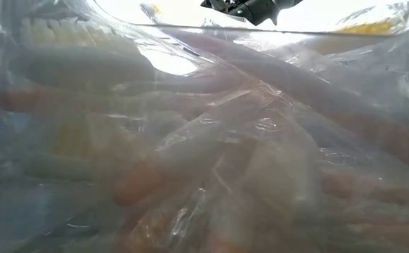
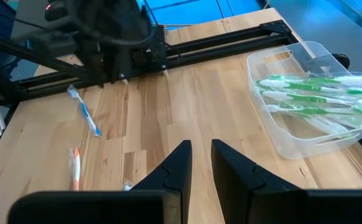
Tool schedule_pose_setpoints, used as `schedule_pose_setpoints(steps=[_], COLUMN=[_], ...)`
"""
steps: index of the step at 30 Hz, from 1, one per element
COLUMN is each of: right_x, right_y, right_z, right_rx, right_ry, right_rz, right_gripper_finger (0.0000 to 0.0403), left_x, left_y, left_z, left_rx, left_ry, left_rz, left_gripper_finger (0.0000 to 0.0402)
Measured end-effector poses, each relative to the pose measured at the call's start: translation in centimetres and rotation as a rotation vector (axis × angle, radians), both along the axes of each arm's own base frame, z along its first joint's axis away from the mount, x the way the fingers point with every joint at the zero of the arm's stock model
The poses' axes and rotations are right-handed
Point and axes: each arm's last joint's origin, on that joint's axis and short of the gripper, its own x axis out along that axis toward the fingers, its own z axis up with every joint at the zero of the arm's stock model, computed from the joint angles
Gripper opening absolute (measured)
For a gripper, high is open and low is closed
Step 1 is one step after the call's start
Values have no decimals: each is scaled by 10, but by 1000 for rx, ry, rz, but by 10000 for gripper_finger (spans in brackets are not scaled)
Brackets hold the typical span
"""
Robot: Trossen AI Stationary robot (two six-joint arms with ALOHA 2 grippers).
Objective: Pick & Place Toothbrushes
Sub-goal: Put the blue toothbrush into the top black bin
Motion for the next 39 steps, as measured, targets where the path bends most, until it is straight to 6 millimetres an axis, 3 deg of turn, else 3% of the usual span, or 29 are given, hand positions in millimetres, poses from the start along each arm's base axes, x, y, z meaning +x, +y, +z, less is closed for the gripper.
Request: schedule_pose_setpoints(steps=[11,22,39], right_x=[0,0,0], right_y=[0,0,0], right_z=[0,0,0], right_rx=[0,0,-1], right_ry=[0,0,-2], right_rz=[0,0,0], right_gripper_finger=[54,54,54], left_x=[19,9,21], left_y=[-33,-62,-107], left_z=[-16,-24,-62], left_rx=[-75,-27,83], left_ry=[-162,-23,195], left_rz=[-81,-89,-235], left_gripper_finger=[100,100,100])
